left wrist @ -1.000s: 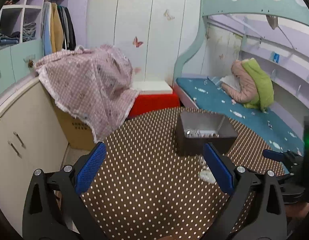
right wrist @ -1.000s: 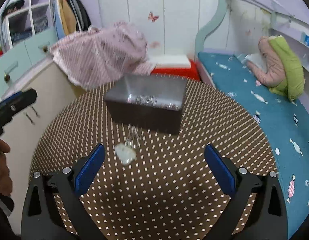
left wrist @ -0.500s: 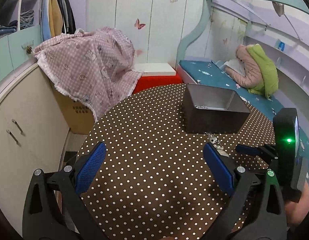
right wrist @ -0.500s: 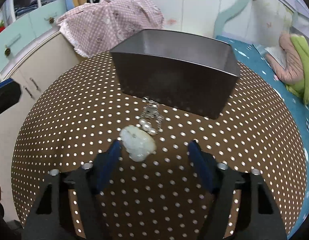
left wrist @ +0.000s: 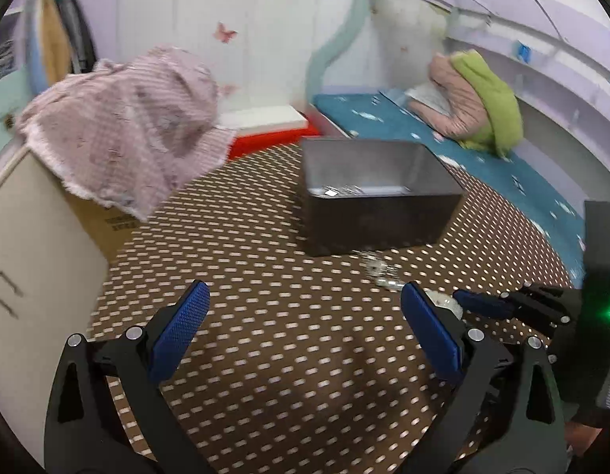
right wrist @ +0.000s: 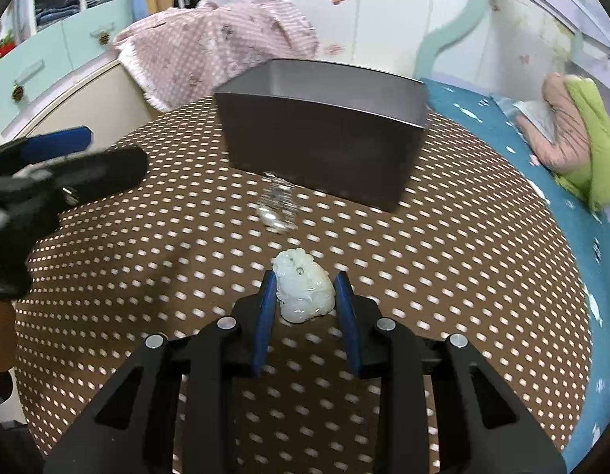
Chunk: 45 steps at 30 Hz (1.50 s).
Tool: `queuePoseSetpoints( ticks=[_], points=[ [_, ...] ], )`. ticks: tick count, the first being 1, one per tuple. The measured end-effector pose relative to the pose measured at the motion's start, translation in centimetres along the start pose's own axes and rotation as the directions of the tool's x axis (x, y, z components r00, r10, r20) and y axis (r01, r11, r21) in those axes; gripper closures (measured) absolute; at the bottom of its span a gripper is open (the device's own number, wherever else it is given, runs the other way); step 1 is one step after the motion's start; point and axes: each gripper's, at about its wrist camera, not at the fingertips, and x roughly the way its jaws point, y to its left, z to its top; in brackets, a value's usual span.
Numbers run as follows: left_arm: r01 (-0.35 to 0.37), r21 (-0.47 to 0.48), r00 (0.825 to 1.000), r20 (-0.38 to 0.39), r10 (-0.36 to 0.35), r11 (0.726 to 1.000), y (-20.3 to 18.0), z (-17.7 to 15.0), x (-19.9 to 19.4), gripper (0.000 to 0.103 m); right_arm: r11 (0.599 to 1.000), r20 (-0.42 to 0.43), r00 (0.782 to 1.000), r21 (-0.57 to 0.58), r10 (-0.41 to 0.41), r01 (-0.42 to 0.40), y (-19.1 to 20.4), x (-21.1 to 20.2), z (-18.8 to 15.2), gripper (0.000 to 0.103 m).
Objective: Organize jewelry
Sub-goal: 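Close the right gripper on the white jade pendant while the left approaches a pearl drop earring, then grasp the pearl drop earring with the left gripper and lift it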
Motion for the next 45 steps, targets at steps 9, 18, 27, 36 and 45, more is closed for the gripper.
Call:
queuePoseSetpoints(
  ticks=[9, 18, 27, 36, 45],
  points=[
    [0.036, 0.020, 0.993, -0.110, -0.033, 0.999, -3.4, 0.7, 6.6, 0.006, 0.996, 0.010, 1.000, 0.092, -0.003, 0.003, -3.4, -0.7, -0.4, 0.075],
    [0.049, 0.012, 0.991, -0.123, -0.048, 0.999, -4.1, 1.3, 8.4, 0.064, 0.995, 0.013, 1.000, 0.102, 0.017, -0.019, -3.7, -0.7, -0.1, 0.075],
    [0.170, -0.049, 0.977, -0.121, -0.175, 0.984, -1.8, -0.4, 6.0, 0.098, 0.994, 0.013, 0.999, 0.098, 0.038, -0.039, -3.2, -0.6, -0.1, 0.075],
    [0.164, -0.069, 0.982, -0.080, -0.169, 0.984, 0.4, -1.4, 2.3, 0.098, 0.995, 0.015, 0.999, 0.091, 0.044, -0.046, -2.4, -0.8, 0.3, 0.075],
    [0.195, -0.077, 0.979, -0.039, -0.198, 0.978, 0.6, -1.2, -0.4, 0.098, 0.996, 0.015, 0.999, 0.087, 0.034, -0.035, -2.3, -1.3, 0.4, 0.075]
  ],
)
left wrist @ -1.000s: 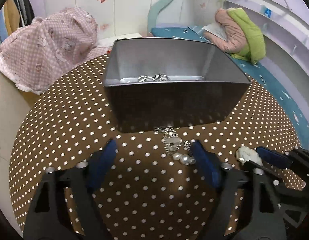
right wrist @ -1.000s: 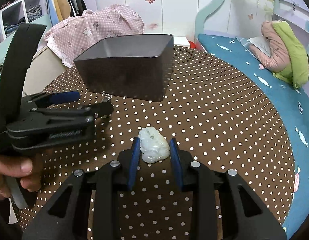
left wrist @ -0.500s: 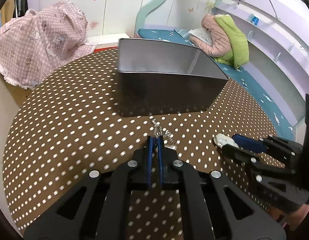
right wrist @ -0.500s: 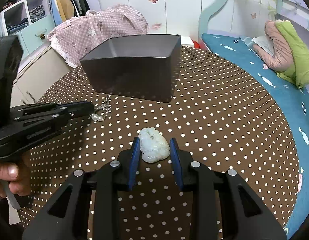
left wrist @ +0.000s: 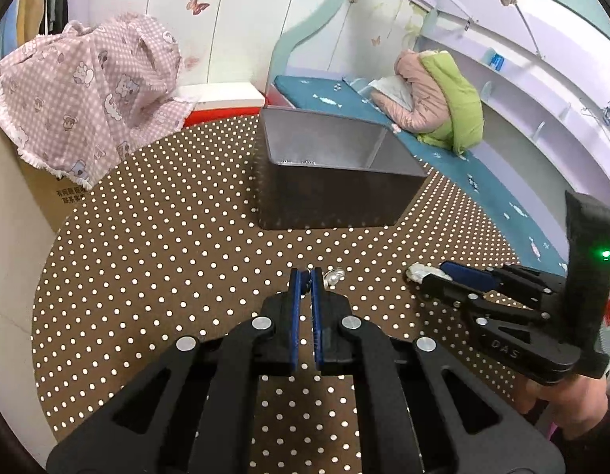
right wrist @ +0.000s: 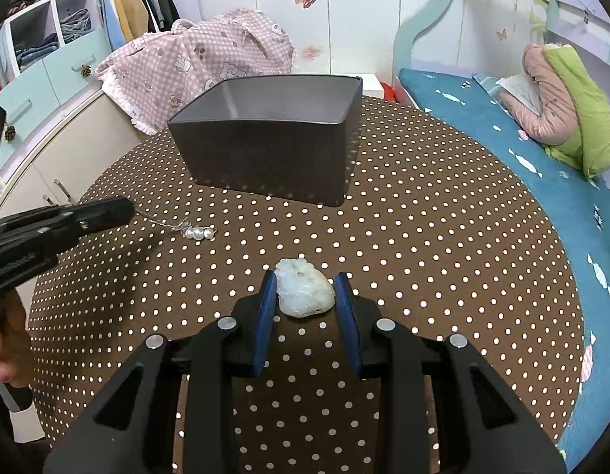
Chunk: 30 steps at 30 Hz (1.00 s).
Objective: Organize jewelry
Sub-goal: 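Grasp the pearl drop earring with the left gripper and lift it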
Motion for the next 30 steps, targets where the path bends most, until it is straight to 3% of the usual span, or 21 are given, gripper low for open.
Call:
queuePoseSetpoints(
  ticks=[4, 5, 7, 8, 9, 13, 15, 17, 18, 19, 21, 25, 30],
  points=[
    [-0.039, 0.044, 0.998, -0.043, 0.041, 0.998, -0.4, -0.1, 1.4, 0.097, 1.000, -0.011, 1.000, -0.004, 0.002, -0.002, 0.1, 0.4, -0.1, 0.075],
    [-0.041, 0.050, 0.997, -0.061, 0.044, 0.998, -0.5, -0.3, 2.0, 0.092, 1.000, -0.012, 1.000, -0.006, 0.002, -0.002, 0.1, 0.5, -0.1, 0.075],
    [-0.065, 0.068, 0.995, -0.070, 0.070, 0.996, -0.8, -0.6, 2.8, 0.045, 1.000, -0.013, 1.000, -0.006, 0.005, -0.005, 0.3, 0.5, -0.2, 0.075],
    [-0.082, 0.083, 0.995, -0.040, 0.086, 0.993, -1.1, -0.8, 2.8, 0.016, 1.000, -0.014, 1.000, -0.006, 0.005, -0.005, 0.3, 0.5, -0.1, 0.075],
    [-0.086, 0.106, 0.996, -0.010, 0.087, 0.991, -1.5, -0.9, 2.8, 0.015, 1.000, -0.014, 1.000, -0.007, 0.004, -0.004, 0.3, 0.6, -0.1, 0.075],
    [-0.078, 0.177, 0.995, -0.048, 0.088, 0.981, -2.8, -0.5, 4.7, 0.017, 1.000, -0.015, 1.000, -0.004, 0.002, -0.002, 0.2, 0.6, -0.1, 0.075],
    [-0.051, 0.162, 0.995, -0.082, 0.065, 0.985, -2.9, -0.1, 5.6, 0.041, 1.000, -0.014, 1.000, 0.000, 0.001, -0.001, 0.1, 0.6, 0.0, 0.075],
    [-0.040, 0.153, 0.995, -0.089, 0.054, 0.987, -2.7, 0.3, 6.0, 0.051, 1.000, -0.013, 1.000, 0.004, -0.001, 0.001, 0.0, 0.7, 0.0, 0.075],
    [-0.037, 0.161, 0.995, -0.090, 0.052, 0.986, -2.7, 0.4, 6.1, 0.067, 1.000, -0.013, 1.000, 0.005, -0.001, 0.001, -0.1, 0.7, 0.0, 0.075],
    [-0.044, 0.172, 0.994, -0.091, 0.061, 0.984, -2.8, 0.5, 6.2, 0.072, 1.000, -0.014, 1.000, 0.006, -0.001, 0.002, -0.1, 0.7, 0.0, 0.075],
    [-0.024, 0.169, 0.994, -0.098, 0.041, 0.985, -2.5, 0.5, 6.1, 0.091, 1.000, -0.014, 1.000, 0.005, -0.003, 0.003, -0.2, 0.6, -0.1, 0.075],
    [0.020, 0.135, 0.994, -0.113, -0.005, 0.991, -1.8, 0.2, 5.3, 0.094, 1.000, -0.011, 1.000, 0.002, -0.002, 0.002, -0.2, 0.6, -0.1, 0.075],
    [0.023, 0.112, 0.997, -0.074, -0.014, 0.993, -1.1, 0.0, 3.3, 0.094, 1.000, -0.001, 1.000, -0.011, 0.003, -0.003, 0.2, 0.2, 0.1, 0.075]
  ],
)
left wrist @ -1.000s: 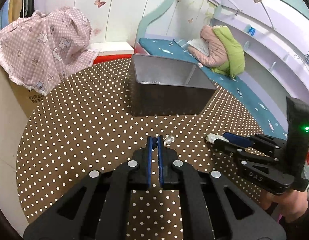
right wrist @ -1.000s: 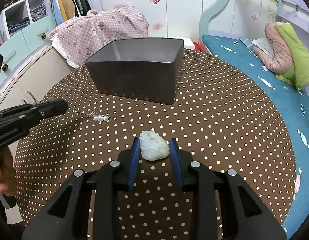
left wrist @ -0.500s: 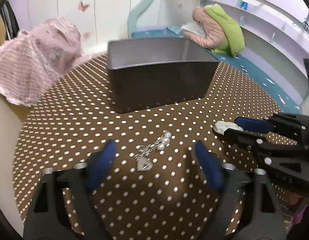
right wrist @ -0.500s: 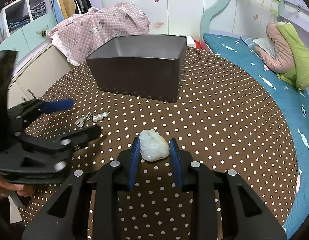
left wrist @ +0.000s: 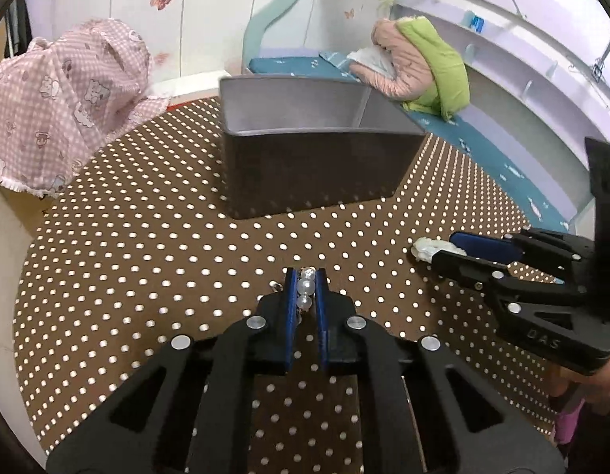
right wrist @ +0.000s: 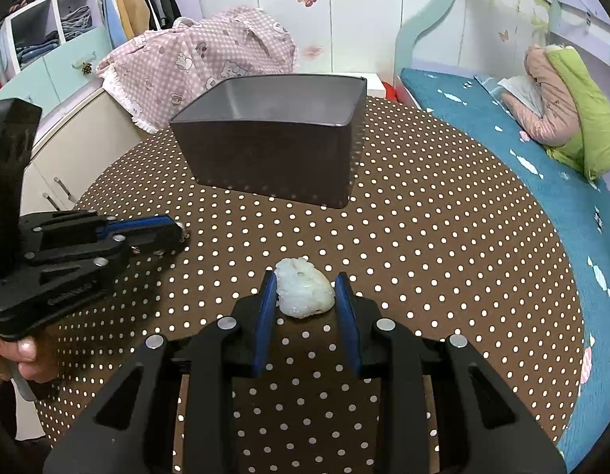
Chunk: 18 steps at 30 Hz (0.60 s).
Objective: Organize jewelry
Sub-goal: 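Grasp the pearl drop earring with the left gripper and lift it, then carry the earring and jade pendant over the tin and open both grippers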
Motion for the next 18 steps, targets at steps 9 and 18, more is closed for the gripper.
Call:
queuePoseSetpoints(
  ticks=[9, 18],
  points=[
    [-0.006, -0.032, 0.995, 0.097, 0.009, 0.999, 1.6, 1.2, -5.0, 0.094, 0.999, 0.032, 0.999, -0.034, 0.004, -0.003, 0.8, -1.4, 0.9, 0.075],
    [0.010, -0.017, 0.976, 0.219, -0.006, 1.000, 1.7, 5.5, -9.2, 0.094, 0.996, 0.129, 0.992, -0.088, 0.014, -0.002, 1.8, -5.0, 4.0, 0.075]
  ],
)
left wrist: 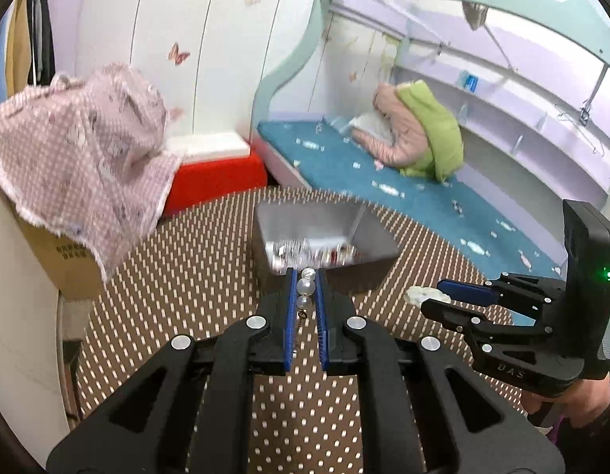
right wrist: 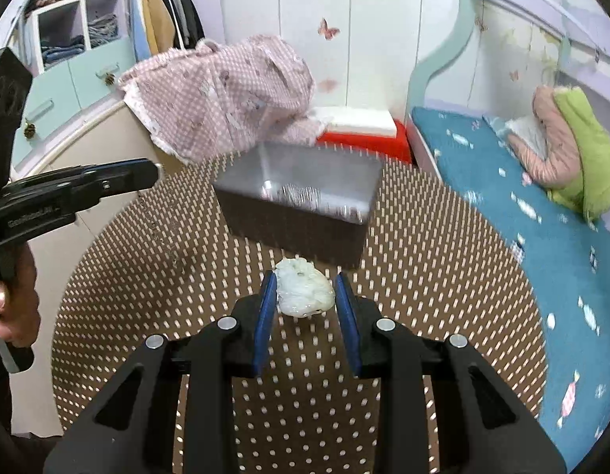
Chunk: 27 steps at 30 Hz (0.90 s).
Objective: Organize jewelry
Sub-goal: 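Carry the earring and jade pendant over the tin and open both grippers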
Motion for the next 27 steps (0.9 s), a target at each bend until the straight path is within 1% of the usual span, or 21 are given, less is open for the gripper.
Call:
queuePoseSetpoints(
  ticks=[3, 9, 15, 18, 20, 22, 27],
  points=[
    [0.000, 0.023, 0.999, 0.044, -0.001, 1.000, -0.4, 1.7, -1.0, 0.094, 1.000, 0.049, 0.999, -0.019, -0.007, 0.008, 0.0, -1.2, 1.7, 0.075],
    [0.024, 0.048, 0.995, 0.096, -0.028, 0.999, -1.2, 4.4, -2.2, 0.094, 0.998, 0.120, 0.992, -0.054, -0.028, 0.035, -0.2, -2.4, 4.7, 0.075],
    [0.067, 0.045, 0.990, 0.120, -0.072, 0.997, -1.8, 8.0, -0.8, 0.094, 0.997, 0.156, 0.987, -0.066, -0.039, 0.050, -1.2, -1.8, 7.8, 0.075],
    [0.073, 0.044, 0.990, 0.116, -0.078, 0.996, -1.8, 9.6, 0.7, 0.094, 0.997, 0.150, 0.988, -0.063, -0.038, 0.048, -1.9, -0.9, 8.9, 0.075],
    [0.073, 0.042, 0.991, 0.106, -0.077, 0.996, -1.7, 10.6, 1.9, 0.094, 0.997, 0.127, 0.991, -0.058, -0.035, 0.043, -2.4, 0.3, 9.4, 0.075],
    [0.088, 0.031, 0.993, 0.082, -0.091, 0.996, -1.4, 11.2, 3.4, 0.094, 0.998, 0.091, 0.995, -0.052, -0.032, 0.037, -2.8, 2.0, 9.6, 0.075],
    [0.070, 0.003, 0.997, -0.016, -0.070, 0.998, -0.8, 10.7, 8.2, 0.094, 0.999, -0.014, 1.000, -0.038, -0.013, 0.012, -3.5, 6.4, 9.2, 0.075]
  ],
)
